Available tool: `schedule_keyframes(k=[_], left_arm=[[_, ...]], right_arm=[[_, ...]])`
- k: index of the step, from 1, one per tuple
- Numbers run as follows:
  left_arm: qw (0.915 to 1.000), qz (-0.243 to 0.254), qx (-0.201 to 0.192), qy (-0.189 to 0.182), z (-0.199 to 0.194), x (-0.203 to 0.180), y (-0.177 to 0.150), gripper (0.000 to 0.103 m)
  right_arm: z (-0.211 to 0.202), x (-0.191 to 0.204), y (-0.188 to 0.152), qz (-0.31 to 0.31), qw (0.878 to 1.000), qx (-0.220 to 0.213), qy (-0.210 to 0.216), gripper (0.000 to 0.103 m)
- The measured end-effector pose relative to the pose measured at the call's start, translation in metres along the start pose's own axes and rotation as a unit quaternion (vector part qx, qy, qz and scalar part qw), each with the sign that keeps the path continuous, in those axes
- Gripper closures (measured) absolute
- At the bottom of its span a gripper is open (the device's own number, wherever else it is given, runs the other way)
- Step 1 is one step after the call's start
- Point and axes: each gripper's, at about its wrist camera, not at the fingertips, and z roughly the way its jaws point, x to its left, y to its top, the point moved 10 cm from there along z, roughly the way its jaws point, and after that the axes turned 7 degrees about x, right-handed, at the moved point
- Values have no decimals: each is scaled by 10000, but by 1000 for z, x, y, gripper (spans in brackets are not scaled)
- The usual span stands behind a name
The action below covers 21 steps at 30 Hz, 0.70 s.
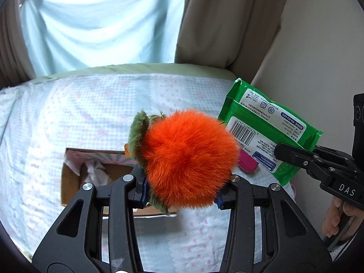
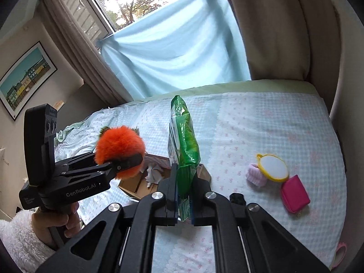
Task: Organize soft objects
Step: 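Carry the orange pompom and green wipe pack into the box and release both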
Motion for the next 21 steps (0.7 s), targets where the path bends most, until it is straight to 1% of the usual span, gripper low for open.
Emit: schedule_keyframes(k=[2, 5, 10, 16, 21], left_arm=[[10000, -72, 0, 3, -9, 29, -1, 65], [9999, -119, 93, -26, -12, 70, -4, 65], [9992, -124, 368, -130, 1, 131, -14, 65], [9966, -115, 810, -123, 36, 195, -33, 65], [9919, -127, 1258, -130, 84, 227, -53, 65]], right_arm=[[14, 22, 3, -79, 9999, 69, 42, 96], [38, 53, 5, -85, 9998, 195, 28, 96], [81, 100, 8, 30, 9992, 385, -84, 96], [146, 138, -7, 264, 9963, 789, -203, 96], [196, 150, -27, 465, 9918, 1170, -234, 96]])
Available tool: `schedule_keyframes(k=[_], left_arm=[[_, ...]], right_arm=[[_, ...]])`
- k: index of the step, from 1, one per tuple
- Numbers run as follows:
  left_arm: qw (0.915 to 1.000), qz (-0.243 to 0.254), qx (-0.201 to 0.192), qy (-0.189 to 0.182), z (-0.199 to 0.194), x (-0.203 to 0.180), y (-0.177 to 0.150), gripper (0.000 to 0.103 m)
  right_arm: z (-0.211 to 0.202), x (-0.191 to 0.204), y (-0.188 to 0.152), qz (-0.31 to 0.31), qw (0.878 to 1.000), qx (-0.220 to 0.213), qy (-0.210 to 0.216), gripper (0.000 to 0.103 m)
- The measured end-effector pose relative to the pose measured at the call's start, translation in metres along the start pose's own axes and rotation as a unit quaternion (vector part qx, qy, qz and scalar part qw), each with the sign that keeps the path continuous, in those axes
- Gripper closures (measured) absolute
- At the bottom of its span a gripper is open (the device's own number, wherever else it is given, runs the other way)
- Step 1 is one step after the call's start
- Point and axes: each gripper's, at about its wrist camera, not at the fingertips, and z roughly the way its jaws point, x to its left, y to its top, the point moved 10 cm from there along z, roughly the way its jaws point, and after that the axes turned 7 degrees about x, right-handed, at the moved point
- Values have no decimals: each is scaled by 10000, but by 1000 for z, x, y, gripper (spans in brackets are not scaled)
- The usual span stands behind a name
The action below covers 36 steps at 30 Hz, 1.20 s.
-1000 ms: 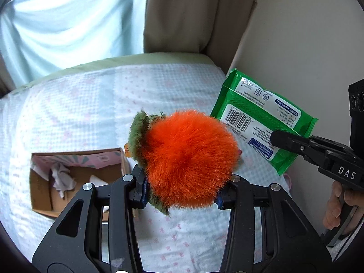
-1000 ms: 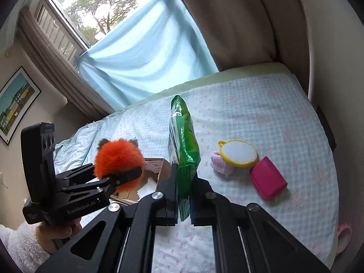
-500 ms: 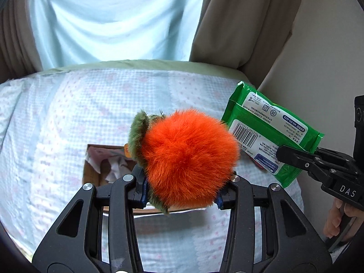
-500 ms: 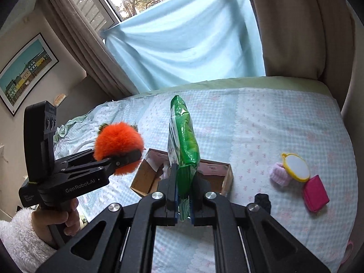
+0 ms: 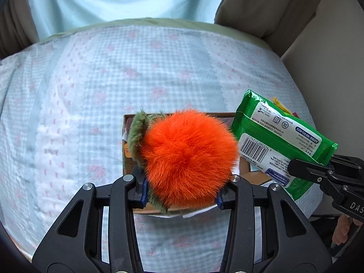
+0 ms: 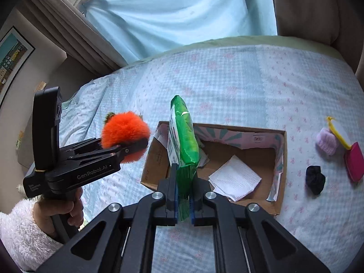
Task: Organize soft objects
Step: 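Carry the orange pompom and green wipe pack into the box and release both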
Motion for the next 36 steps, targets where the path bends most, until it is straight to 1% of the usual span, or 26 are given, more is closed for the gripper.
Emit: schedule_keyframes(k=[3, 9, 16, 19, 23, 24, 26, 27, 28, 29, 30, 31, 32, 36], left_arm=[[9996, -68, 251, -79, 29, 17, -2, 65], [9977, -12, 661, -143, 76, 24, -10, 65], [9926, 361, 1159, -94, 120, 6, -22, 66], [9900, 528, 1310, -48, 135, -1, -23, 66], [9871, 743, 1417, 17, 143, -7, -23, 65], [9862, 756, 1476, -9, 144, -8, -23, 61], [9848, 722, 1581, 32, 146, -7, -24, 40], [9845, 716, 1597, 75, 146, -6, -24, 5], [9849, 710, 1575, 114, 145, -5, -24, 0], [9849, 714, 1570, 134, 143, -5, -25, 0], [9849, 713, 1570, 124, 141, -4, -25, 0], [9845, 721, 1592, 138, 141, -3, -27, 0], [9843, 728, 1600, 169, 140, -2, -28, 0], [9845, 670, 1613, 165, 135, -1, -34, 0]], right_arm=[[26, -1, -3, 103, 9997, 228, -72, 96], [63, -19, -4, 343, 9973, 618, -208, 96], [107, -49, -14, 500, 9919, 1136, -255, 96], [122, -60, -17, 585, 9895, 1301, -220, 96], [134, -70, -17, 675, 9870, 1454, -126, 96], [137, -72, -16, 692, 9858, 1524, -103, 96], [142, -75, -14, 756, 9834, 1649, -34, 95], [144, -78, -13, 796, 9822, 1699, -69, 93], [147, -82, -14, 813, 9806, 1778, -136, 80], [149, -86, -14, 820, 9791, 1839, -269, 39], [150, -92, -14, 818, 9783, 1852, -444, 9], [151, -97, -15, 794, 9777, 1856, -579, 0], [152, -101, -16, 762, 9767, 1899, -642, 0], [150, -104, -16, 675, 9794, 1770, -700, 0]])
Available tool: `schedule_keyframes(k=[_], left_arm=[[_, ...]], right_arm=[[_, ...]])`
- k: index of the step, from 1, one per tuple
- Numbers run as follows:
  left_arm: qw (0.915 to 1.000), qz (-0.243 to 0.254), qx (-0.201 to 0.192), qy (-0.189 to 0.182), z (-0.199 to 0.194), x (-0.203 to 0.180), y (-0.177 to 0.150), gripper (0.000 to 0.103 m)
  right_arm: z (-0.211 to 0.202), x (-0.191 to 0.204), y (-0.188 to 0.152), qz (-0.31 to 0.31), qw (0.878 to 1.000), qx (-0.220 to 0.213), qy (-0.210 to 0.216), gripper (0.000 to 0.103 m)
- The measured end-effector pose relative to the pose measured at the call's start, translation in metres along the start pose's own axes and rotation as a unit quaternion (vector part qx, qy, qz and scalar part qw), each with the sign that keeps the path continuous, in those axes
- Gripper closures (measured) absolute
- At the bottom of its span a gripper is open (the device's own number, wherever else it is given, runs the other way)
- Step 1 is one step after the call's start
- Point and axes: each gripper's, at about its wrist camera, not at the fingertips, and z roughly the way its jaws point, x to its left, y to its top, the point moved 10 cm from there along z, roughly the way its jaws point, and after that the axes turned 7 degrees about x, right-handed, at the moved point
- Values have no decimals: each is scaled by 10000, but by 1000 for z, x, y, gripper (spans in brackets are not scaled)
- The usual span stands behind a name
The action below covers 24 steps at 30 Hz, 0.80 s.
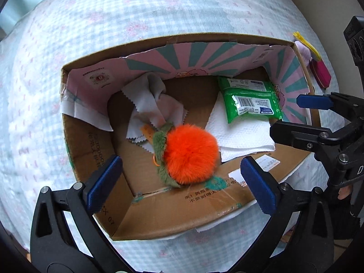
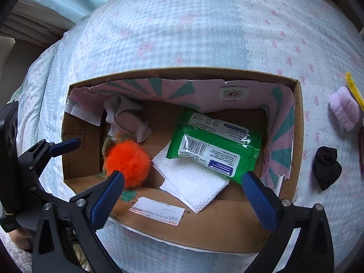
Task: Organize soft objects
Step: 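Carry the orange pompom and green wipe pack into the box and release both, then lift both tools from the box and move toward the black sock and sponge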
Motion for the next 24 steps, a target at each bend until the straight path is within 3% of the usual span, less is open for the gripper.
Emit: schedule_keyframes(k=[7, 12, 24], left_arm=[[9999, -62, -138, 15, -18, -1, -9, 0], [9990, -132, -418, 35, -51, -2, -14, 0], [9905, -485, -1282, 108, -164, -24, -56, 0]], right_arm=[[-8, 1, -6, 8, 9999, -93, -42, 0], [-27, 12, -14, -77, 9996, -236, -114, 0], [-132, 43, -57, -212, 9944, -882, -534, 0]])
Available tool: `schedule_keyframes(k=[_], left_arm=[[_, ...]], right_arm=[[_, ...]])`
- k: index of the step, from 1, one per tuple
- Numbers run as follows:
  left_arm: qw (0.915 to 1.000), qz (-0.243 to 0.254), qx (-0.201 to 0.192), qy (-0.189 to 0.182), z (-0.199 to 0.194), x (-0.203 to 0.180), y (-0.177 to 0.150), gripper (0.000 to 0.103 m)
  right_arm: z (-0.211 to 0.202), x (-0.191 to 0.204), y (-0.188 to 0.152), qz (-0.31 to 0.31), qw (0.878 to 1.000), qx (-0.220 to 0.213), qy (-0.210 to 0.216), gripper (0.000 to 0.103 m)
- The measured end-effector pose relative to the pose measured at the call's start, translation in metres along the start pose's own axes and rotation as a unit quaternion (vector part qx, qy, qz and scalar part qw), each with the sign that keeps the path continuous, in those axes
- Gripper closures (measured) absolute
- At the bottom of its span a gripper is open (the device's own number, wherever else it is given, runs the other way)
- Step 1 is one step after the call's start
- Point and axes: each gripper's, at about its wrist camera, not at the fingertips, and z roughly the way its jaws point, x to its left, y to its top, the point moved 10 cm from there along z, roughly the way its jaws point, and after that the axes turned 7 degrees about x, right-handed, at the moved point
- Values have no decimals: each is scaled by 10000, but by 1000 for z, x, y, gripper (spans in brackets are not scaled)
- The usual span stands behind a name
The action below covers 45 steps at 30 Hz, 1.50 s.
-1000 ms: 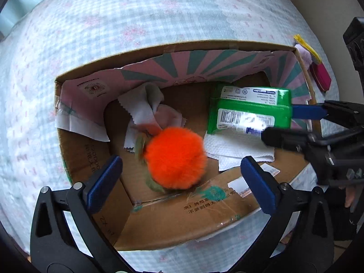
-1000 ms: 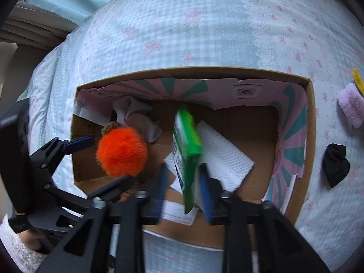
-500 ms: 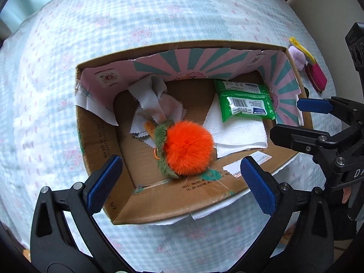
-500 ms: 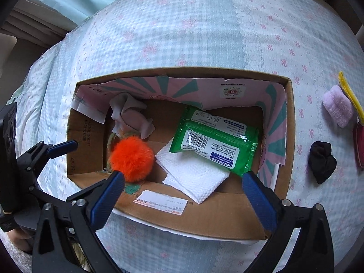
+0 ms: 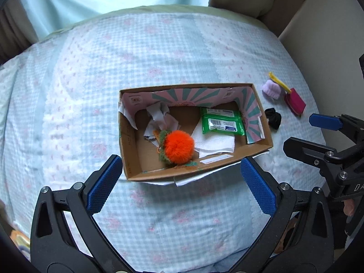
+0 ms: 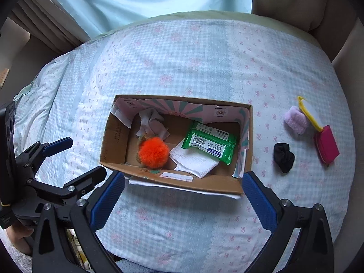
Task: Organize soft objects
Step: 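Lift both tools from the box and move toward the black sock and sponge, then grasp the black sock with the left tool while the right tool grasps the yellow-rimmed sponge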
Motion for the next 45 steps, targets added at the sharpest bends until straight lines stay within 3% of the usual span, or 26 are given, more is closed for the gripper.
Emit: schedule_keyframes(k=[8, 13, 20, 23, 27, 35, 45], left_arm=[[9974, 42, -719, 1, -79, -33, -11, 0], [9928, 154, -1180, 91, -108, -55, 0, 0], [9894, 221, -1436, 27, -123, -96, 11, 0], [9881, 269, -1498, 233, -125, -117, 15, 0], [9861, 71, -1615, 384, -127, -147, 20, 0], [9870, -383, -1428, 633, -95, -218, 28, 0], [9916, -533, -892, 764, -18, -284, 47, 0]], right_arm=[[-92, -2, -36, 115, 9972, -650, -359, 0], [-144, -31, -55, 588, 9891, -1206, -600, 0], [-192, -83, -74, 1087, 9784, -1650, -611, 0], [-205, -108, -78, 1172, 9757, -1766, -559, 0], [-215, -142, -76, 1055, 9750, -1895, -485, 0], [-213, -220, -50, 694, 9807, -1826, 93, 0], [-155, -289, 8, 541, 9900, -1191, 525, 0]])
